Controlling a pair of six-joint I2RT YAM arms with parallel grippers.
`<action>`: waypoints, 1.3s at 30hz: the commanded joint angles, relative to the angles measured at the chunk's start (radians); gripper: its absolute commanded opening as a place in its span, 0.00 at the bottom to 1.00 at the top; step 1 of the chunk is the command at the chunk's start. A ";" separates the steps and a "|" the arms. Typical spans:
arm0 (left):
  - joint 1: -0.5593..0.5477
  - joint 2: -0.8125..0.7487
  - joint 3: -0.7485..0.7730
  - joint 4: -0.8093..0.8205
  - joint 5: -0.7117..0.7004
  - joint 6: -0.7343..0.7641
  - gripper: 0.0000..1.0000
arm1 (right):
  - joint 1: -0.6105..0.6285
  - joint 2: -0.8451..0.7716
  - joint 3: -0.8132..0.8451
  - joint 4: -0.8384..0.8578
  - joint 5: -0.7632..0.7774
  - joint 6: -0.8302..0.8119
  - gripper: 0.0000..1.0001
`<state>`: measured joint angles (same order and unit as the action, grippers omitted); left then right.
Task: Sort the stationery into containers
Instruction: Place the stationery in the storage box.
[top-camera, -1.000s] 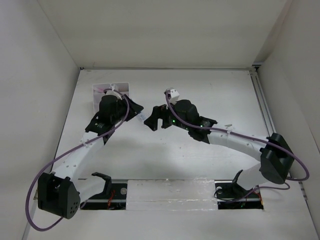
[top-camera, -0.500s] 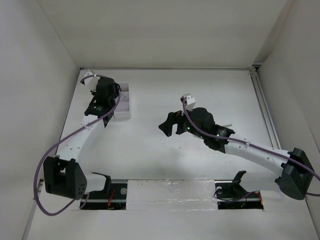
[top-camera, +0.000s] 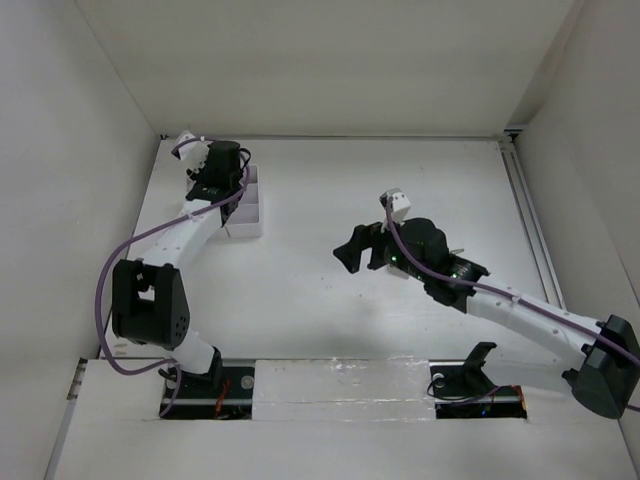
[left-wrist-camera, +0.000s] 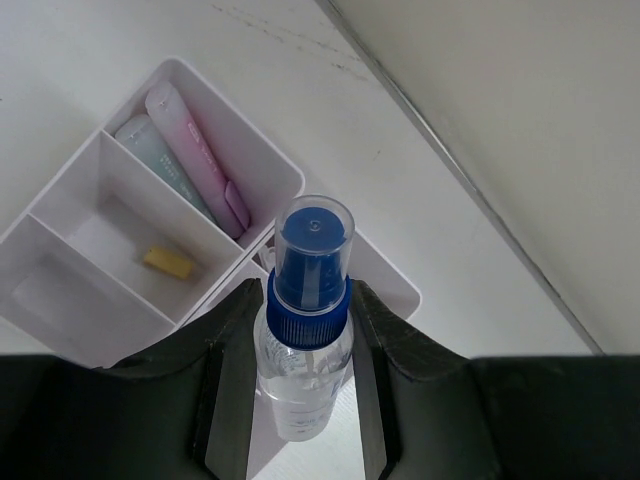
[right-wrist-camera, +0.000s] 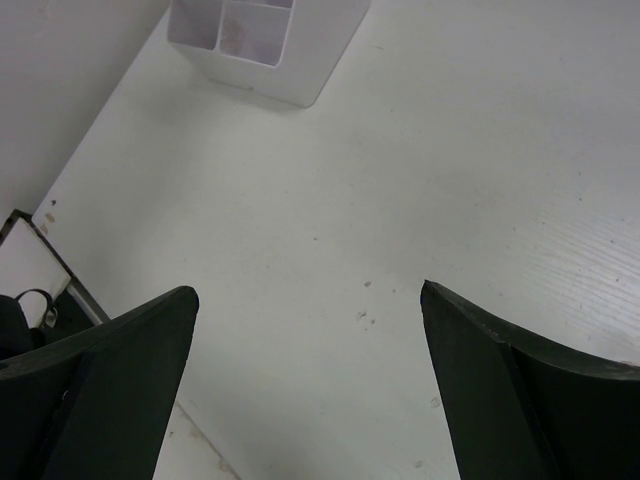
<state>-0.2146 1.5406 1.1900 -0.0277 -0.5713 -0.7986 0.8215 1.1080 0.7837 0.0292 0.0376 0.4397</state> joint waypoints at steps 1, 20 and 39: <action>0.003 -0.014 0.010 0.070 -0.039 0.019 0.00 | -0.015 -0.020 -0.017 0.006 -0.010 -0.022 0.99; 0.003 -0.023 -0.158 0.341 0.016 0.068 0.00 | -0.024 -0.020 -0.026 -0.003 -0.010 -0.042 0.99; 0.003 0.052 -0.173 0.411 0.034 0.093 0.00 | -0.024 -0.030 -0.044 -0.003 -0.010 -0.061 0.99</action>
<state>-0.2146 1.6012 1.0237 0.3191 -0.5385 -0.7151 0.8043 1.1049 0.7368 0.0032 0.0334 0.3992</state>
